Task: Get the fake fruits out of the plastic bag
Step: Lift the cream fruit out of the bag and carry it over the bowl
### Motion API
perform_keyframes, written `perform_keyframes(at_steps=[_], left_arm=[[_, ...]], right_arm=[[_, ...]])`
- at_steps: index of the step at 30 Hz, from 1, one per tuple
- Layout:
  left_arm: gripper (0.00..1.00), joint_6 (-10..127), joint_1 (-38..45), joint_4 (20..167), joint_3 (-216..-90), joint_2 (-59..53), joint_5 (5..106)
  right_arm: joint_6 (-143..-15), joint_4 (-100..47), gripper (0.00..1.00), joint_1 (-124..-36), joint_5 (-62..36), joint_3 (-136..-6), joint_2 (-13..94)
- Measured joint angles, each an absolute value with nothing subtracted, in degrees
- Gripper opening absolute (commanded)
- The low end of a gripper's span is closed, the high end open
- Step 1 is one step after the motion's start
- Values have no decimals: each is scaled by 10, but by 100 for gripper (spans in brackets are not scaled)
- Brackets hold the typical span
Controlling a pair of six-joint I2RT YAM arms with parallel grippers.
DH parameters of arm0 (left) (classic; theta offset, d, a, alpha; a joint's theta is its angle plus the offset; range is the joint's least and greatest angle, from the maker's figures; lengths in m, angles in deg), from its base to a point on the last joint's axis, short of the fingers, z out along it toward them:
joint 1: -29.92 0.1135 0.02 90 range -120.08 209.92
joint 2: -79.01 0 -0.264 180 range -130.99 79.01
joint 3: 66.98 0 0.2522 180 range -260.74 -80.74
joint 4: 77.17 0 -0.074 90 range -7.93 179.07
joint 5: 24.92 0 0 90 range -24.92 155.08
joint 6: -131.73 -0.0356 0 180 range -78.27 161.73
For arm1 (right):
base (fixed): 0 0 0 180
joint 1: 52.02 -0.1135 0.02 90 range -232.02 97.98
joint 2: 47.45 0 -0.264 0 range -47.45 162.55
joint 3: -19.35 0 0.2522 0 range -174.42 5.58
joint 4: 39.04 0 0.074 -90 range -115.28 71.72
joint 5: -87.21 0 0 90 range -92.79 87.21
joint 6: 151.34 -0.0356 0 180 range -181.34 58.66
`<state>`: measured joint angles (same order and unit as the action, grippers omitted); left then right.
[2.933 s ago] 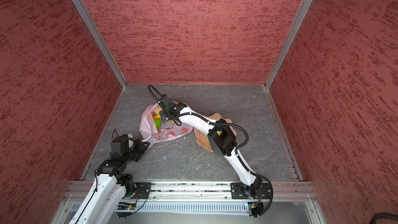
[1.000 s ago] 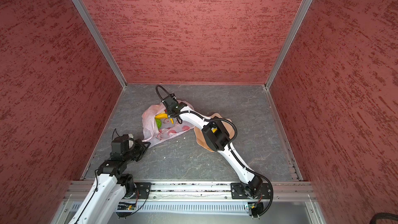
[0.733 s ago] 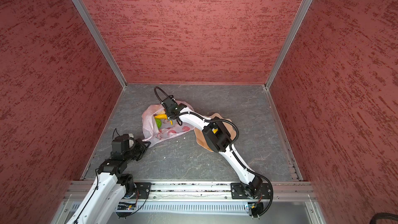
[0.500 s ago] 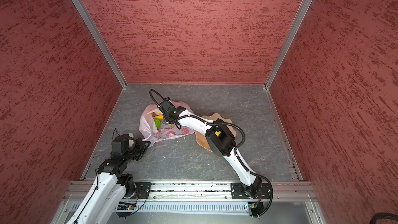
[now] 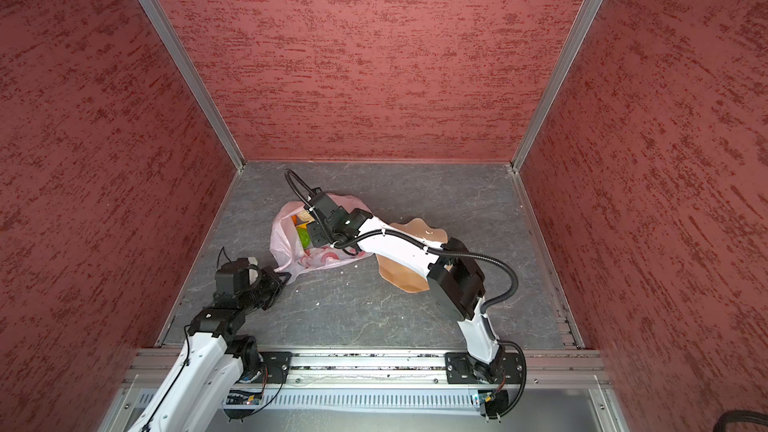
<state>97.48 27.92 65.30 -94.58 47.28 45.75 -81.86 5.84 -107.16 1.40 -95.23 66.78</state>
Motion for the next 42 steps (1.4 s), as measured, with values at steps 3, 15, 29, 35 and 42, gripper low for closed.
perform_keyframes(at_steps=[3,15,29,35,42], left_arm=[[3,975,279,658,-946,470,457],[3,975,279,662,-946,467,457],[3,975,279,669,-946,454,457],[3,975,279,672,-946,448,457],[3,975,279,672,-946,449,457]], right_arm=[[-815,58,43,-1072,2,-937,630],[-792,44,40,-1058,30,-912,494],[-810,21,37,-906,93,-796,403],[-836,25,36,-851,115,-712,355],[-878,28,35,-829,124,-609,332]])
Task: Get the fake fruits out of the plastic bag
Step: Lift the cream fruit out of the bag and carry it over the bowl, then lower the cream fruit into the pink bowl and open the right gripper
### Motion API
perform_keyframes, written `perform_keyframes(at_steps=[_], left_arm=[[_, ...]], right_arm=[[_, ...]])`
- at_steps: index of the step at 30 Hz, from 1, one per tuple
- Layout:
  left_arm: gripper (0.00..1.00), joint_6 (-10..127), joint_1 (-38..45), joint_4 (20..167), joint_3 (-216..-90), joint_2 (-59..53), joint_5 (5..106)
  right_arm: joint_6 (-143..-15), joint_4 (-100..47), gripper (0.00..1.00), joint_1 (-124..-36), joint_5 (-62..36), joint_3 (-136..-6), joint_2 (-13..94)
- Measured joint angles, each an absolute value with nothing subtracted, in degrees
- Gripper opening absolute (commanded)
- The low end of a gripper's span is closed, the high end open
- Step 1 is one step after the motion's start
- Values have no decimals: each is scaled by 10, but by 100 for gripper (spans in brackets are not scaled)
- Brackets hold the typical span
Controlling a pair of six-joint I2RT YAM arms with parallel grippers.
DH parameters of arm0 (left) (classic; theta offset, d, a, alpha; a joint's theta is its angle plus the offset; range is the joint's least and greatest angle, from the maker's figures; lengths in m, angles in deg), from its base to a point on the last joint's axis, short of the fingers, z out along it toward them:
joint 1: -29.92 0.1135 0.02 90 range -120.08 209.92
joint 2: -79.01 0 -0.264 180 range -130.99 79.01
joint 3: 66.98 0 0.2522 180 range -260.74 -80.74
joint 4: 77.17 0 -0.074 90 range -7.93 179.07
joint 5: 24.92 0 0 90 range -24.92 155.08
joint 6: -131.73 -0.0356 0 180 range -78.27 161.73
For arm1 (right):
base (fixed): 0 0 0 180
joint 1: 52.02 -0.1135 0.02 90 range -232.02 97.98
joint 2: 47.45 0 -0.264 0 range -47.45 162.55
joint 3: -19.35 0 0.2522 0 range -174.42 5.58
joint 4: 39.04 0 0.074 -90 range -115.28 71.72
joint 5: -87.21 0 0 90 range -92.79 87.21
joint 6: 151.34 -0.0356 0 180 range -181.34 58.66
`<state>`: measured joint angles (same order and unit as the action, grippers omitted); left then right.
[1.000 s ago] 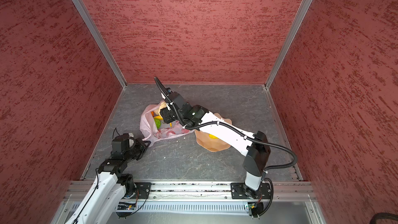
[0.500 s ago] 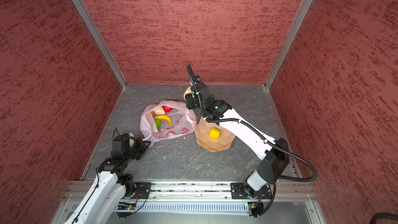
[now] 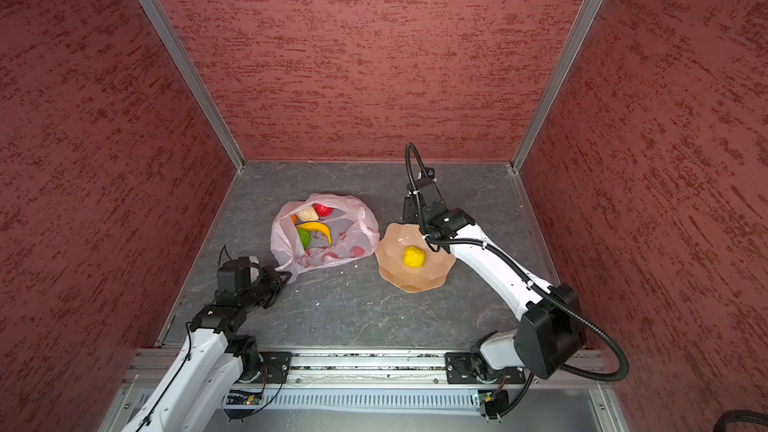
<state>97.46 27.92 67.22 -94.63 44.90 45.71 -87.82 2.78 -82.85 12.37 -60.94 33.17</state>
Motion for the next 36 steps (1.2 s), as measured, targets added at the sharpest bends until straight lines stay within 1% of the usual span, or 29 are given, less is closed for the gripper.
perform_keyframes(at_steps=[4,18,25,28,36], left_arm=[[3,975,279,671,-946,454,457],[3,975,279,667,-946,465,457],[2,975,279,659,-946,475,457],[0,975,279,659,-946,478,457],[0,975,279,656,-946,479,457]], right_arm=[[-898,26,35,-827,120,-569,341],[-938,-41,35,-823,85,-517,428],[-948,-64,35,-821,69,-511,451],[-951,-72,37,-821,64,-509,456],[-955,-81,40,-821,62,-504,464]])
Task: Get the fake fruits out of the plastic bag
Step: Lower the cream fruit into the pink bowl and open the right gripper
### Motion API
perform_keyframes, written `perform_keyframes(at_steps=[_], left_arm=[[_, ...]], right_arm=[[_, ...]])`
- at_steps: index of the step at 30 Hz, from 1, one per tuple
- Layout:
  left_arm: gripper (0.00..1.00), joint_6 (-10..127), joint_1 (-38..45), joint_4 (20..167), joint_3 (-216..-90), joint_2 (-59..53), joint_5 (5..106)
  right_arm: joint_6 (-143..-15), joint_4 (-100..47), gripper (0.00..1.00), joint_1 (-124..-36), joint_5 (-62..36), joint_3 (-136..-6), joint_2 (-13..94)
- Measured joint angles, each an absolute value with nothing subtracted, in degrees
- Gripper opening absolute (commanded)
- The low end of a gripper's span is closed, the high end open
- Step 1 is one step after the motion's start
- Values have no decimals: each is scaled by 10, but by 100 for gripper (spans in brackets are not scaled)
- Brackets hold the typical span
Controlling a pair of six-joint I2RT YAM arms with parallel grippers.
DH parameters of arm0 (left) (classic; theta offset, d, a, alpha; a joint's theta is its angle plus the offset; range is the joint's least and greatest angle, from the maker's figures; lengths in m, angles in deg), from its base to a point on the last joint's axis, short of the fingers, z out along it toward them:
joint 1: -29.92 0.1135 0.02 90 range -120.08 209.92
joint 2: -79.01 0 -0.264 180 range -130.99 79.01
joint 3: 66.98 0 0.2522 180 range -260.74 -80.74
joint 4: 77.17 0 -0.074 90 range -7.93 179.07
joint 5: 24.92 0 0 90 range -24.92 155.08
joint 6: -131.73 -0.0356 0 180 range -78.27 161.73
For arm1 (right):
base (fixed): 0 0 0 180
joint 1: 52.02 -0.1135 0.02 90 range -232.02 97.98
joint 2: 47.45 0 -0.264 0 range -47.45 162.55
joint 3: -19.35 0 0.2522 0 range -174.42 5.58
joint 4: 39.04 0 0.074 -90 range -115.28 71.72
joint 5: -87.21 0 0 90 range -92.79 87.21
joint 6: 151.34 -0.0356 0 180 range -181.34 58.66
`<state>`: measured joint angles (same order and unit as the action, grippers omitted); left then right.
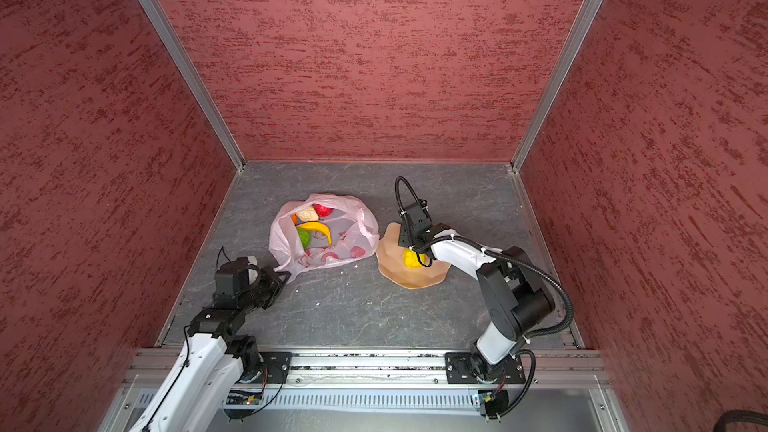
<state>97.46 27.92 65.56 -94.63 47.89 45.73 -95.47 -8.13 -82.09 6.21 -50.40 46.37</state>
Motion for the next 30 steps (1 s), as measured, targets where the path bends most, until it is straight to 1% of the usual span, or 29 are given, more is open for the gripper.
perform_keyframes(at_steps=[11,18,22,26,30], left_arm=[[0,975,279,655,-946,479,457],[0,975,279,655,-946,479,457],[0,975,279,655,-946,479,457],[0,975,279,655,-946,479,457],[0,975,279,655,-946,479,457]], right_arm=[[-955,-85,51,-821,62,-499,464],[-957,-84,66,-821,62,-499,464],[-956,-83,69,-821,63,-499,463],[-956,-80,74,-820,63,-499,460],[-954,-65,76,-820,66,-501,447]])
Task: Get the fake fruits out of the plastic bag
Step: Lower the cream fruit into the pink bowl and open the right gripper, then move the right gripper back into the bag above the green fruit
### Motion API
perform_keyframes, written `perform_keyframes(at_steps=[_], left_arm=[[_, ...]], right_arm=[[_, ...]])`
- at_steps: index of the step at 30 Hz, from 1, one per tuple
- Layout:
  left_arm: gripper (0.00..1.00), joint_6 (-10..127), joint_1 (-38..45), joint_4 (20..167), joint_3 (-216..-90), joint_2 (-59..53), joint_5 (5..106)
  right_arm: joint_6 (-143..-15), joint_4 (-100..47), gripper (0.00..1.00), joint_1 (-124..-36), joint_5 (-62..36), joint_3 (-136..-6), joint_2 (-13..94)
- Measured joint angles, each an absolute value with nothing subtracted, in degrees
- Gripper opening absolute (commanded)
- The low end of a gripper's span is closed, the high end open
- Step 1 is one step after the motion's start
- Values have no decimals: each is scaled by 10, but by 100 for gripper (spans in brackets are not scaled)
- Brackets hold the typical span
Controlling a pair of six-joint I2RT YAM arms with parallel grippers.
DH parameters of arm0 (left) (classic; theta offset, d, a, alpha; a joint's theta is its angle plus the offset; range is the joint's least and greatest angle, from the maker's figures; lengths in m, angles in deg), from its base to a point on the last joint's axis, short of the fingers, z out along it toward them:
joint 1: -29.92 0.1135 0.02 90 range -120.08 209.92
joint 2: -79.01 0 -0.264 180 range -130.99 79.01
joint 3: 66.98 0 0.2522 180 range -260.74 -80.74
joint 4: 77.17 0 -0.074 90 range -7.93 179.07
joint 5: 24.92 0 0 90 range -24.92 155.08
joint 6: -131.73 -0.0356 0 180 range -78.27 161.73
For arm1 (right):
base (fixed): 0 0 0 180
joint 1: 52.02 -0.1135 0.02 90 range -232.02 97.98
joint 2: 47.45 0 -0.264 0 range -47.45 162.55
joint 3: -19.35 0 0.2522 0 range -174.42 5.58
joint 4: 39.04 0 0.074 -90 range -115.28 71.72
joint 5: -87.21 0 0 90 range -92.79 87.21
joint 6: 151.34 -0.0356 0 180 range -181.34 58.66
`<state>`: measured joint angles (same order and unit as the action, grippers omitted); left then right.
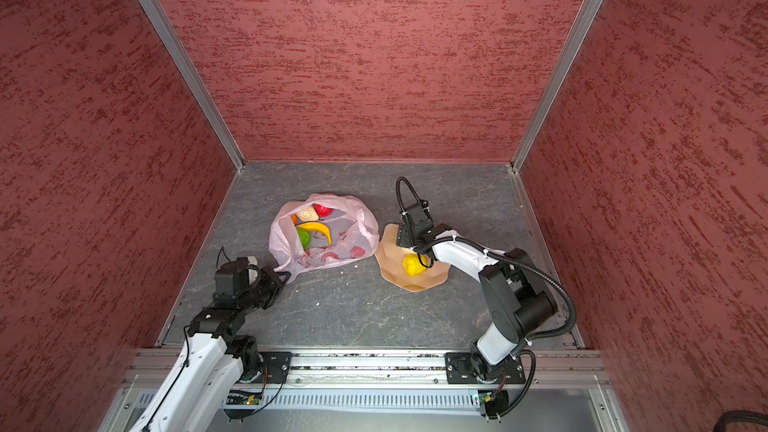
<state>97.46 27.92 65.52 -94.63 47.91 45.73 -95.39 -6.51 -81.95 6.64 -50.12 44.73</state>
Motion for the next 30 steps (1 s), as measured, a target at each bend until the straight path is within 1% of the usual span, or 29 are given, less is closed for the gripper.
perform_keyframes(at_steps=[4,9,12,15,22,25,30], left_arm=[[0,975,279,655,-946,479,457],[0,975,279,655,-946,481,457],[0,975,279,655,-946,484,458],[0,975,279,655,-946,484,458],[0,975,279,655,-946,487,457],[0,975,279,655,-946,487,458],[0,975,279,655,-946,487,458]], right_arm=[[-946,-39,76,-819,79,-522,421],[-922,-17,75,-821,99,-580,375],[-901,-10,75,-836,116,-635,357],[-877,-8,75,-873,131,-704,362],[-824,-24,73,-994,122,-859,457],[-812,-29,70,-1030,96,-912,517],[-802,-24,65,-1062,41,-974,615]])
